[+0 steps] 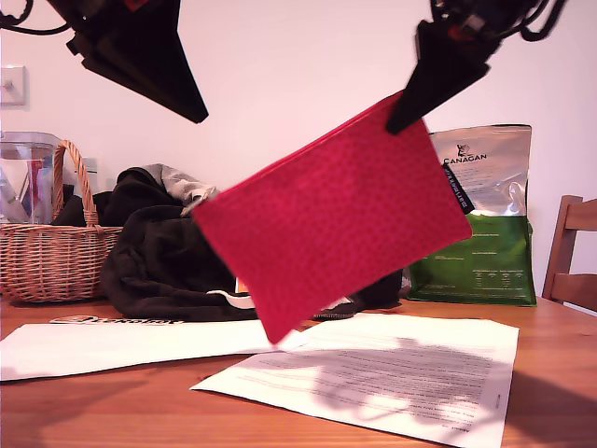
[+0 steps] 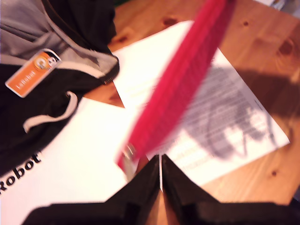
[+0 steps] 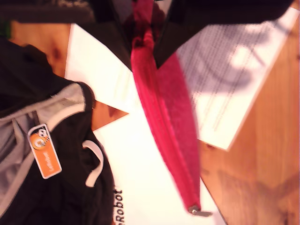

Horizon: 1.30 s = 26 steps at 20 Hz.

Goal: Close the zipper in the zip bag in front of you

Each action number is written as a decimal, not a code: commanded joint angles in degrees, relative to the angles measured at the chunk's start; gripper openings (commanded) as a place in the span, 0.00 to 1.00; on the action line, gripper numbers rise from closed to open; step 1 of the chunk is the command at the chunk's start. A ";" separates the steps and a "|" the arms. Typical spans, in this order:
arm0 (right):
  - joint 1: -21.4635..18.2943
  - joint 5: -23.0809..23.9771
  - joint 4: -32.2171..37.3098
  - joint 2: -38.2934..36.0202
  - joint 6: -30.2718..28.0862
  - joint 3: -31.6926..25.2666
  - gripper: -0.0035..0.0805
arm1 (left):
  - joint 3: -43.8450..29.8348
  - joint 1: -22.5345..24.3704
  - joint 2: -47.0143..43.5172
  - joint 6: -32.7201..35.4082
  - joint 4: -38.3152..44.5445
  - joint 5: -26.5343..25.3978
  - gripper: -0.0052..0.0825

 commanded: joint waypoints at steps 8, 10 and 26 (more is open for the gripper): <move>9.20 15.43 6.78 -4.48 3.32 -3.74 0.03 | -1.14 4.17 0.50 -0.09 0.44 0.11 0.03; 11.98 19.69 10.75 -5.57 3.28 -6.99 0.03 | -1.14 4.70 0.50 -0.09 0.44 0.48 0.03; 20.52 29.59 44.04 -6.51 -2.05 -33.31 0.03 | -1.14 5.42 0.50 -0.15 1.79 6.08 0.03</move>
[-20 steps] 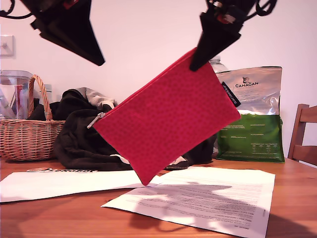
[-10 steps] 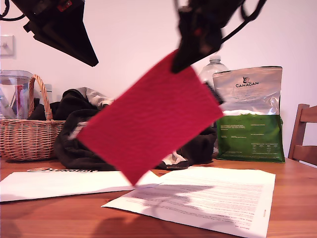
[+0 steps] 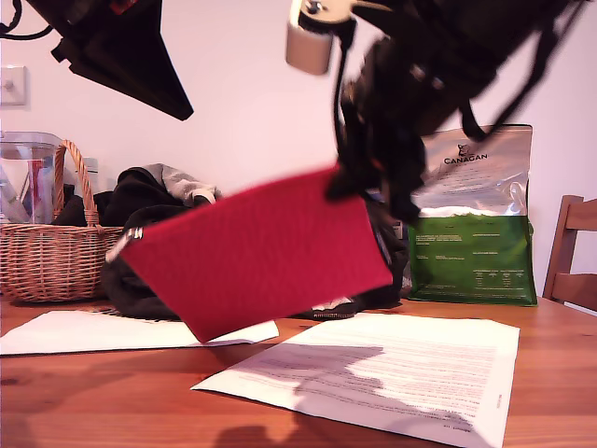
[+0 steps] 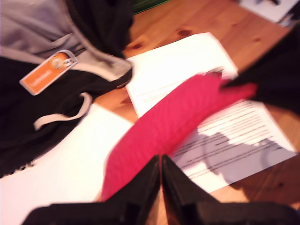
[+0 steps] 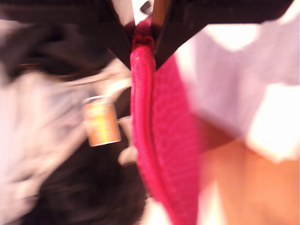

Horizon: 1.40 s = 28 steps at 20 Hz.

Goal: Close the zipper in the zip bag in front of you

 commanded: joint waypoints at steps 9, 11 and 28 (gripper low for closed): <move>-1.68 -9.60 -16.35 -0.70 4.33 -0.70 0.22 | -1.14 0.17 0.50 -1.81 0.15 9.11 0.03; -2.14 -9.60 -16.33 -0.70 6.34 -0.70 0.34 | -1.14 0.17 0.50 -2.01 -0.37 9.86 0.03; -1.60 -9.11 -28.33 -2.73 16.59 1.88 0.41 | -1.14 0.17 0.50 -1.97 -0.68 11.13 0.03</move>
